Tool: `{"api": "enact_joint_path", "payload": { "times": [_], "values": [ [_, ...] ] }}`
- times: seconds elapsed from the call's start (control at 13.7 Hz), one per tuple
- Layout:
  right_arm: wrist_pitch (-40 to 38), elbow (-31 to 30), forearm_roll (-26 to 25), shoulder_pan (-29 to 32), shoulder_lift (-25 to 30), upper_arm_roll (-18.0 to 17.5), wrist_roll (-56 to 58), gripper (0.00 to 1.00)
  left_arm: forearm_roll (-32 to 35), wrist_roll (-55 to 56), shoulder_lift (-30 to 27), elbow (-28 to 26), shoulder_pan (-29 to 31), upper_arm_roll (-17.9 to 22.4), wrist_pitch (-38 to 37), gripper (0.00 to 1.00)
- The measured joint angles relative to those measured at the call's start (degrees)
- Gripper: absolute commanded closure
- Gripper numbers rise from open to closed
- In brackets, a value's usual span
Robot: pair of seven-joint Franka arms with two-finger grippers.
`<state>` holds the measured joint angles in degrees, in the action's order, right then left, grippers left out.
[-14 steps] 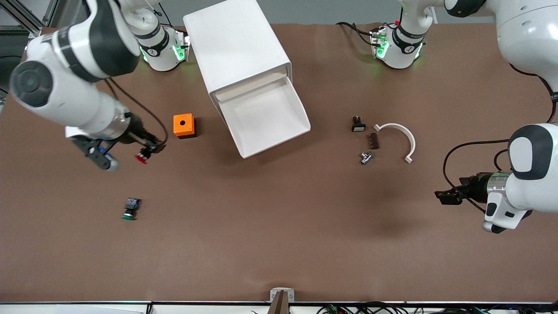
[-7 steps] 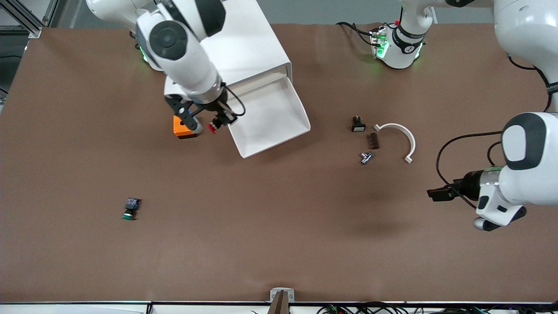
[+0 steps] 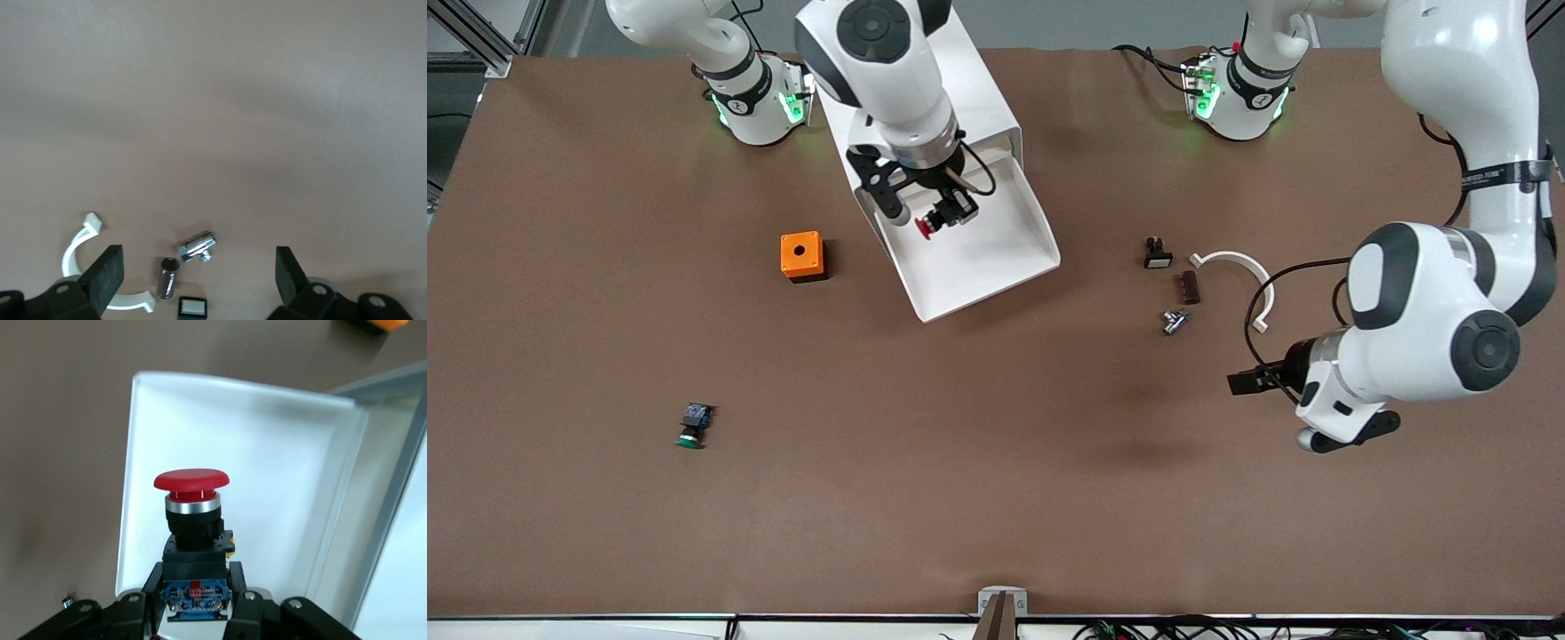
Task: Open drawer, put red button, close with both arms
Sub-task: 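Carry the red button with the right gripper over the open drawer, then lower the red button into the drawer and open the right gripper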
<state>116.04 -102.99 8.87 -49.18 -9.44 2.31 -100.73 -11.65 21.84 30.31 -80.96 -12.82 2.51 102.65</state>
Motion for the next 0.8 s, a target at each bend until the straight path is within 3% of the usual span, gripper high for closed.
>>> {"api": "enact_joint_path", "payload": {
  "times": [0.8],
  "values": [
    [9.8,-1.2,0.0,-4.7,-7.8,0.2,-6.9,1.0,0.0,18.5,-0.3,-3.6,-10.2,-0.4,2.3,0.0]
  ]
}}
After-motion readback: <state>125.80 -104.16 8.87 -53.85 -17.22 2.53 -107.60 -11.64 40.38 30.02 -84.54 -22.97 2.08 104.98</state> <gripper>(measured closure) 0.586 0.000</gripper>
